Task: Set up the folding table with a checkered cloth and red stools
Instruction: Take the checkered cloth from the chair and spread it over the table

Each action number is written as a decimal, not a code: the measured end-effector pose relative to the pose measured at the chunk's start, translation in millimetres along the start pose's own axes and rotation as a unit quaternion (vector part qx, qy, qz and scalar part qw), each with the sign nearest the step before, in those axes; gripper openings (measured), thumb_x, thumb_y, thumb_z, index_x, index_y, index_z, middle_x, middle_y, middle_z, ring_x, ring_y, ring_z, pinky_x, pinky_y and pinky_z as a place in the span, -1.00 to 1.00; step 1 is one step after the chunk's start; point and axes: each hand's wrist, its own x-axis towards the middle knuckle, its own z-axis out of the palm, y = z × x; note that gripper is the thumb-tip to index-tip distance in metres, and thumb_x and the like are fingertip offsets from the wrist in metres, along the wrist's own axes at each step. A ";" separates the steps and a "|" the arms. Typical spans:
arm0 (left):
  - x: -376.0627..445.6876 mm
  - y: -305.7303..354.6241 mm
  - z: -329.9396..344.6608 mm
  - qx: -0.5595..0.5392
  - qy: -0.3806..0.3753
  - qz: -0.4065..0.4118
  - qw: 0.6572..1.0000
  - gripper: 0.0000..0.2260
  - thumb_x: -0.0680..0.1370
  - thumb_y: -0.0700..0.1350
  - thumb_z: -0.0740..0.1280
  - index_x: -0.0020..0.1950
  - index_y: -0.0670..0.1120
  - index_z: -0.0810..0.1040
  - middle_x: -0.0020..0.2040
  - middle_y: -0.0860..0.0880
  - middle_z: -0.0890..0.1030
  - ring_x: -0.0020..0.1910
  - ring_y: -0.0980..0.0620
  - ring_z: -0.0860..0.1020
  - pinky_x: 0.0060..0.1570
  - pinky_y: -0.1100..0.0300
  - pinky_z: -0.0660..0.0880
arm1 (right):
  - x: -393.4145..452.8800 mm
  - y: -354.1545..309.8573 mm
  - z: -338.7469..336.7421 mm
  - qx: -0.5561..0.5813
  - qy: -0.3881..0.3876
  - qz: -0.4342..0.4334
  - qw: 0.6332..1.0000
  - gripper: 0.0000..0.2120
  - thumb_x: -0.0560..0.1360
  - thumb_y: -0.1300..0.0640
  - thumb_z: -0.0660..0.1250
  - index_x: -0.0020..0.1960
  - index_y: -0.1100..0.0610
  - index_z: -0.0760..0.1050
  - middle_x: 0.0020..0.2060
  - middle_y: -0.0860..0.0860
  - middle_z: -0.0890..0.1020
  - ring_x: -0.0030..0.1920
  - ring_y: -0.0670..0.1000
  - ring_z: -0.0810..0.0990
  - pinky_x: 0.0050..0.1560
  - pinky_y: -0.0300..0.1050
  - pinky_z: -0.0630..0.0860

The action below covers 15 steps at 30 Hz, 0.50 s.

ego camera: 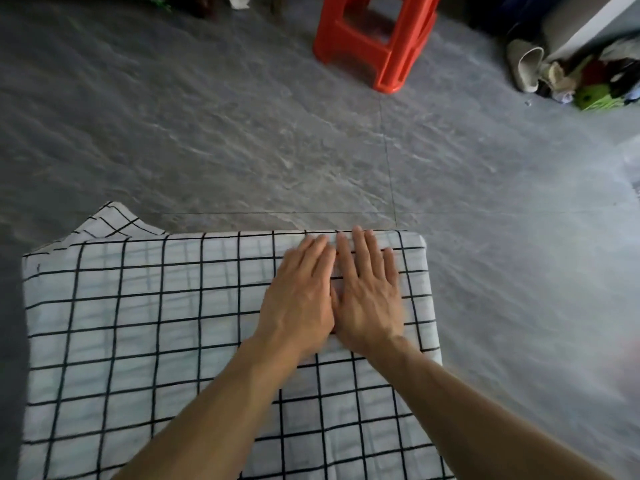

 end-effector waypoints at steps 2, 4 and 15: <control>8.0 5.6 12.8 -0.026 0.018 -0.011 0.999 -0.50 0.62 -0.12 0.09 0.56 -0.15 0.13 0.58 -0.08 0.12 0.57 0.00 -0.01 0.54 0.04 -0.07 | 1.9 2.0 2.0 0.001 0.000 -0.007 1.000 -0.30 0.63 -0.14 -0.04 0.58 0.10 -0.31 0.56 0.08 -0.31 0.53 0.06 -0.42 0.55 0.17 -0.20; 7.9 0.8 18.2 -0.041 0.029 -0.010 0.999 -0.52 0.59 -0.16 0.12 0.52 -0.18 0.23 0.54 -0.10 0.21 0.55 -0.03 0.09 0.53 0.03 -0.01 | 2.6 2.9 2.0 0.018 0.001 -0.014 1.000 -0.37 0.64 -0.10 -0.11 0.59 0.11 -0.27 0.57 0.08 -0.26 0.53 0.06 -0.40 0.55 0.16 -0.21; 4.8 -1.1 18.9 0.003 0.018 0.018 1.000 -0.44 0.47 -0.40 0.18 0.48 -0.23 0.24 0.53 -0.11 0.19 0.54 -0.08 0.10 0.52 -0.07 0.07 | -9.8 110.1 -15.3 0.225 0.017 0.102 0.969 -0.43 0.63 -0.21 0.01 0.57 -0.03 0.03 0.52 0.03 0.22 0.48 0.12 0.25 0.28 0.08 0.42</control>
